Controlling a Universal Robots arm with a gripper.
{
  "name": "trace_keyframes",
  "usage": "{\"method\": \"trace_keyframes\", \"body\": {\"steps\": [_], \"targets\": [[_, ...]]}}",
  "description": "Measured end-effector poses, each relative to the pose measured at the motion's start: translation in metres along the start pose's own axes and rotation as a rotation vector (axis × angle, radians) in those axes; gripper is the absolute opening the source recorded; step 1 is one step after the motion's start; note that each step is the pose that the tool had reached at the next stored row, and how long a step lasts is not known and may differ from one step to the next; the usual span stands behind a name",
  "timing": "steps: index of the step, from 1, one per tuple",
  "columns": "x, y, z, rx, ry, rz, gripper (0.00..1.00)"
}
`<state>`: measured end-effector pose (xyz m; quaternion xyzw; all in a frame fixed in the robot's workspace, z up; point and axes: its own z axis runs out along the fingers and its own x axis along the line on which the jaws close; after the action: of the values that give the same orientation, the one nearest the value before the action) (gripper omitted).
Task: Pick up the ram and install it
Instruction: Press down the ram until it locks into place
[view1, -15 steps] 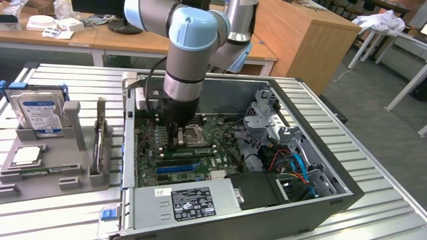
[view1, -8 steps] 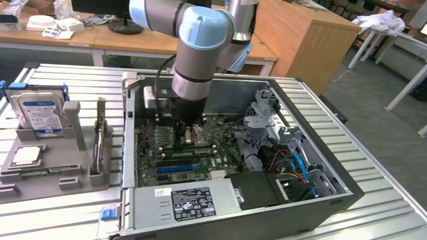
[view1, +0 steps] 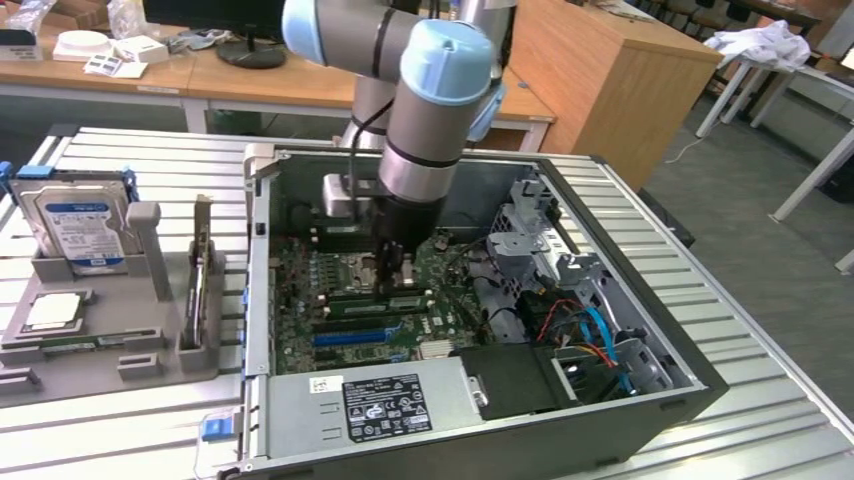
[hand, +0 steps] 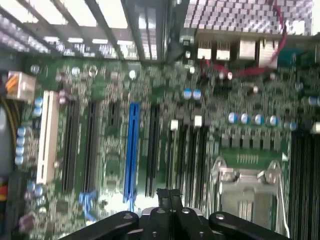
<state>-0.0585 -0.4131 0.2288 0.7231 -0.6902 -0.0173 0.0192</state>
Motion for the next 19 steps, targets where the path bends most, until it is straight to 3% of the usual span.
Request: {"method": "trace_keyframes", "body": {"steps": [4, 5, 7, 16, 17, 19], "targets": [[0.001, -0.0151, -0.0008, -0.0059, -0.0002, 0.000, 0.10], [0.001, -0.0172, -0.0027, -0.0139, -0.0004, 0.000, 0.10], [0.001, -0.0192, -0.0114, -0.0200, -0.0008, -0.001, 0.10], [0.002, -0.0189, -0.0525, -0.0205, 0.0004, -0.022, 0.10], [0.002, -0.0184, -0.0638, -0.0205, 0.0010, -0.032, 0.10], [0.002, -0.0174, -0.1029, -0.0205, 0.0024, -0.055, 0.10]]}}
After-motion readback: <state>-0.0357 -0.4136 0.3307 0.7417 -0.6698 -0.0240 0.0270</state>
